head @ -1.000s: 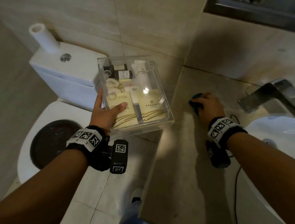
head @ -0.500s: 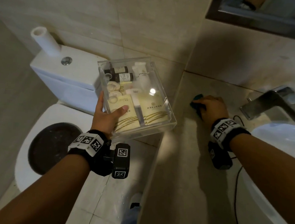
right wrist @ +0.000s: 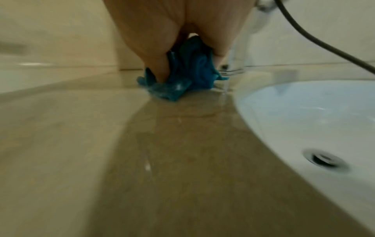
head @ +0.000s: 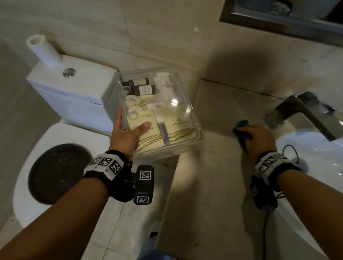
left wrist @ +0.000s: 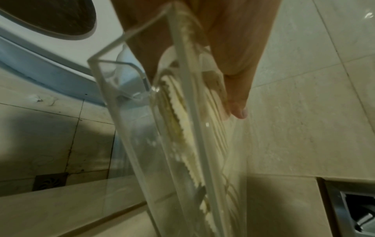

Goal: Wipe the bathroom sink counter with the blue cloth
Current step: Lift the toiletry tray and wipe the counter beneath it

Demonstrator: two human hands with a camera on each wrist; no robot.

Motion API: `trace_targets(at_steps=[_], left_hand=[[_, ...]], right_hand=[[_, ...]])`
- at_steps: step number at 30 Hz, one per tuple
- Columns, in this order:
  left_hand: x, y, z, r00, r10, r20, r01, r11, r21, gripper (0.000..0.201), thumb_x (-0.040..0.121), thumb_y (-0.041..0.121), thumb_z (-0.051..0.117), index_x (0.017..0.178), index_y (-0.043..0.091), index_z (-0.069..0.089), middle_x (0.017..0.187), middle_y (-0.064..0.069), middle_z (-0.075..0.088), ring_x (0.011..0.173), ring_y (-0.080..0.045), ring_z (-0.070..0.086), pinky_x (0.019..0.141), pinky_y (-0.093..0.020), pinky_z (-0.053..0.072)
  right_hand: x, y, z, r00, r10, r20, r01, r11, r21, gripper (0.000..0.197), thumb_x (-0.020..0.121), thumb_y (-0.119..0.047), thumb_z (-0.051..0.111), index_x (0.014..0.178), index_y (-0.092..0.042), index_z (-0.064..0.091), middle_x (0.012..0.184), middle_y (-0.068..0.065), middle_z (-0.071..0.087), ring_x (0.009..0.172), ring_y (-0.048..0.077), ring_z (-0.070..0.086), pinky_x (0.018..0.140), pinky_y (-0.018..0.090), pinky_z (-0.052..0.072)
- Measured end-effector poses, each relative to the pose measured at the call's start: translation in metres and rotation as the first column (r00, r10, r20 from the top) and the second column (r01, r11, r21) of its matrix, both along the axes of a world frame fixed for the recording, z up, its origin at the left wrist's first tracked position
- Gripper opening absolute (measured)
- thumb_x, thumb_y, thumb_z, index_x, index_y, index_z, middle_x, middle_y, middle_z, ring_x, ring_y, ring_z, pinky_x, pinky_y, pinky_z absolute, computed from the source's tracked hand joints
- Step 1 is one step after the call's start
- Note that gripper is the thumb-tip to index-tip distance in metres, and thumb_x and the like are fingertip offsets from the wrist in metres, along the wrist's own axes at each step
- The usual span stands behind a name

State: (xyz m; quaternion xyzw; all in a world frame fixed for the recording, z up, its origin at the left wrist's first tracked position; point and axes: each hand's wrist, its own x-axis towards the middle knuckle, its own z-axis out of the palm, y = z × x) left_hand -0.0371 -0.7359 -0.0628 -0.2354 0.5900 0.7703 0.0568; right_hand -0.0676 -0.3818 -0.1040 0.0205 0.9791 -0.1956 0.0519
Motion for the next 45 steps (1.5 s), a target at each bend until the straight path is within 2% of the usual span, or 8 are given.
trace_targets(at_steps=[3,11,18,24,28,34,40,45], left_hand=[[0.004,0.006,-0.001,0.999,-0.038,0.015,0.038,0.999,0.003,0.085,0.078,0.002,0.071,0.143,0.038,0.031,0.116,-0.002,0.067,0.101,-0.022,0.068,0.08,-0.045,0.057],[0.008,0.028,0.0,0.994,-0.104,0.036,0.105,0.994,-0.03,0.082,0.078,0.002,0.071,0.141,0.038,0.033,0.116,-0.006,0.066,0.101,-0.025,0.067,0.076,-0.044,0.059],[0.006,0.034,-0.004,0.993,-0.104,0.05,0.107,0.993,-0.059,0.086,0.077,0.004,0.073,0.142,0.041,0.03,0.115,-0.006,0.067,0.101,-0.025,0.067,0.08,-0.046,0.057],[0.001,0.04,-0.008,0.995,-0.081,0.052,0.083,0.996,-0.043,0.087,0.078,0.002,0.072,0.144,0.04,0.029,0.115,-0.007,0.067,0.102,-0.026,0.067,0.086,-0.051,0.054],[-0.004,0.04,-0.01,0.994,-0.101,0.051,0.105,0.992,-0.076,0.081,0.078,0.005,0.073,0.139,0.042,0.034,0.111,-0.005,0.069,0.097,-0.024,0.069,0.082,-0.049,0.056],[-0.009,0.038,-0.012,0.989,-0.134,0.055,0.139,0.985,-0.103,0.08,0.078,0.008,0.073,0.138,0.044,0.034,0.113,-0.006,0.068,0.097,-0.025,0.069,0.078,-0.044,0.058],[-0.012,0.038,-0.01,0.99,-0.128,0.065,0.135,0.984,-0.116,0.078,0.079,0.007,0.073,0.136,0.044,0.034,0.113,-0.005,0.067,0.095,-0.023,0.069,0.07,-0.037,0.059],[-0.016,0.038,-0.011,0.989,-0.133,0.067,0.14,0.984,-0.113,0.081,0.079,0.004,0.071,0.14,0.04,0.032,0.111,-0.003,0.067,0.091,-0.019,0.069,0.06,-0.028,0.059]], right_hand=[[0.011,0.009,0.006,0.982,-0.182,0.041,0.181,0.983,0.036,0.038,0.087,-0.005,0.051,0.122,-0.017,0.06,0.13,0.017,0.053,0.118,0.036,0.048,0.101,0.033,0.034],[0.043,-0.014,-0.002,0.965,0.257,0.044,-0.252,0.963,-0.092,0.035,0.081,0.0,0.06,0.11,-0.017,0.069,0.127,0.011,0.059,0.115,0.032,0.055,0.099,0.033,0.038],[0.024,0.031,-0.004,0.97,-0.244,0.007,0.243,0.969,0.045,0.036,0.086,-0.006,0.053,0.119,-0.017,0.062,0.122,0.017,0.057,0.111,0.037,0.051,0.101,0.04,0.032],[0.046,-0.01,-0.01,0.992,0.126,0.007,-0.125,0.989,-0.081,0.037,0.079,0.0,0.061,0.11,-0.017,0.069,0.128,0.013,0.058,0.117,0.033,0.054,0.105,0.035,0.035],[0.04,0.001,-0.009,0.978,0.209,-0.015,-0.21,0.974,-0.086,0.035,0.081,0.001,0.061,0.11,-0.016,0.069,0.126,0.012,0.06,0.114,0.032,0.055,0.101,0.033,0.036],[0.016,0.045,-0.004,0.953,-0.302,-0.012,0.302,0.951,0.059,0.037,0.088,-0.006,0.05,0.121,-0.019,0.061,0.125,0.021,0.054,0.109,0.041,0.052,0.099,0.045,0.04],[0.037,-0.018,-0.005,0.997,0.074,0.006,-0.073,0.992,-0.107,0.035,0.082,0.001,0.057,0.112,-0.013,0.067,0.127,0.016,0.057,0.117,0.034,0.052,0.103,0.031,0.033],[0.018,-0.004,-0.006,0.988,0.146,-0.05,-0.15,0.985,-0.089,0.033,0.083,0.003,0.058,0.111,-0.011,0.067,0.119,0.016,0.061,0.109,0.034,0.056,0.095,0.026,0.035]])
